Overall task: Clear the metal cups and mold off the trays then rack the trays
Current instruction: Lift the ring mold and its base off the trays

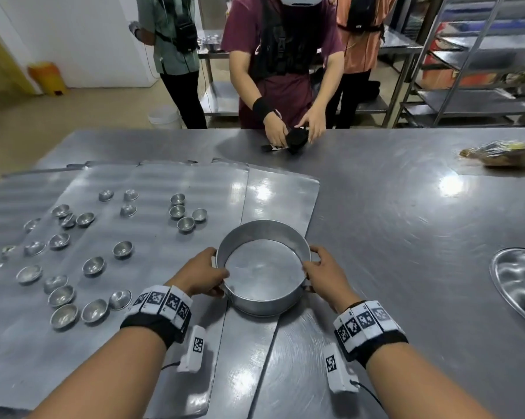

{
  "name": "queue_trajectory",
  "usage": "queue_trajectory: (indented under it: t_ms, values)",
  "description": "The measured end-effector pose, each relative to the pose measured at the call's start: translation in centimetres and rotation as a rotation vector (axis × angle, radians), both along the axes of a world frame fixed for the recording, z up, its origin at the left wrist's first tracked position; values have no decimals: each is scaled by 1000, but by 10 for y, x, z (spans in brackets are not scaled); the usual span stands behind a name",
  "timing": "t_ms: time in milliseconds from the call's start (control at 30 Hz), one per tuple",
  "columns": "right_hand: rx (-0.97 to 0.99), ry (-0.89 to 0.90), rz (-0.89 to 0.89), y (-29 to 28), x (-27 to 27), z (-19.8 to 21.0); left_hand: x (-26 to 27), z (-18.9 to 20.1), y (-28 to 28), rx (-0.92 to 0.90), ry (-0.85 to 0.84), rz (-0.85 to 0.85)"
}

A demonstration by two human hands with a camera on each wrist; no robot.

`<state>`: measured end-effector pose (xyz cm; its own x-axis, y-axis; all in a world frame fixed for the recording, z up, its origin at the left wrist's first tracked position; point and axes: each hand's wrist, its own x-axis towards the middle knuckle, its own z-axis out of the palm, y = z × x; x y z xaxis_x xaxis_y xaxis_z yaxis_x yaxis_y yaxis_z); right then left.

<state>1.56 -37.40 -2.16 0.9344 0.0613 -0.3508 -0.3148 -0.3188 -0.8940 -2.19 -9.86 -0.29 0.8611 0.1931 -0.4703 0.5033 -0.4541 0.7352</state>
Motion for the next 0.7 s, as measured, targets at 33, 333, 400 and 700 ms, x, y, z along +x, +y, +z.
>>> queue_trajectory:
  t_ms: [33, 333, 400, 700]
  values:
    - [-1, -9, -14, -5, 0, 0, 1, 0, -5, -12, -27, -10]
    - [-117, -57, -258, -107, -21, -5, 17, -7, -117, 29, -225, -257]
    - [-141, -37, -313, -132, -35, -8, 18, -10, -143, 34, -232, -342]
    - [-185, 35, -342, -173, -83, -15, 2, -32, -178, -26, -214, -463]
